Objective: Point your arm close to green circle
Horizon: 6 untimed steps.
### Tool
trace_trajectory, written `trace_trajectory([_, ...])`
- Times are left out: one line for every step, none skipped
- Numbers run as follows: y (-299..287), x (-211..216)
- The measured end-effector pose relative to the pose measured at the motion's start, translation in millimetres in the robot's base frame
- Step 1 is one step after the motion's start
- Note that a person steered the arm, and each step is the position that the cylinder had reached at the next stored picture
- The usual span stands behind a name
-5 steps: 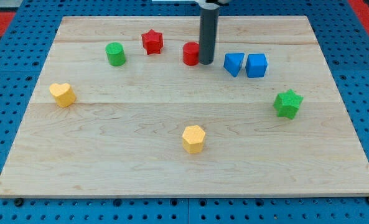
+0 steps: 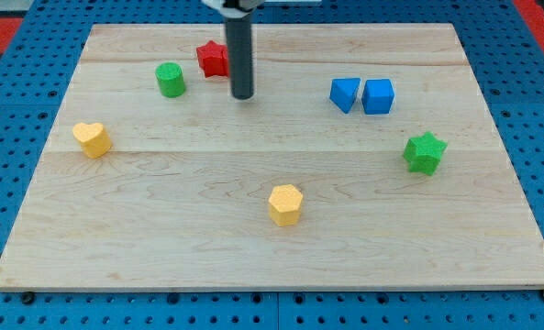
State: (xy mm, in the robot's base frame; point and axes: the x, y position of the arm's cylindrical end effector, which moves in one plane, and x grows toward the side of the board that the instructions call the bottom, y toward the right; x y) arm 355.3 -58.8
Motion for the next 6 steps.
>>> trace_trajectory([-41,45])
trace_trajectory([-101,40])
trace_trajectory([-141,3])
trace_trajectory([-148,-17])
trace_trajectory([-135,-31])
trace_trajectory([-126,-51])
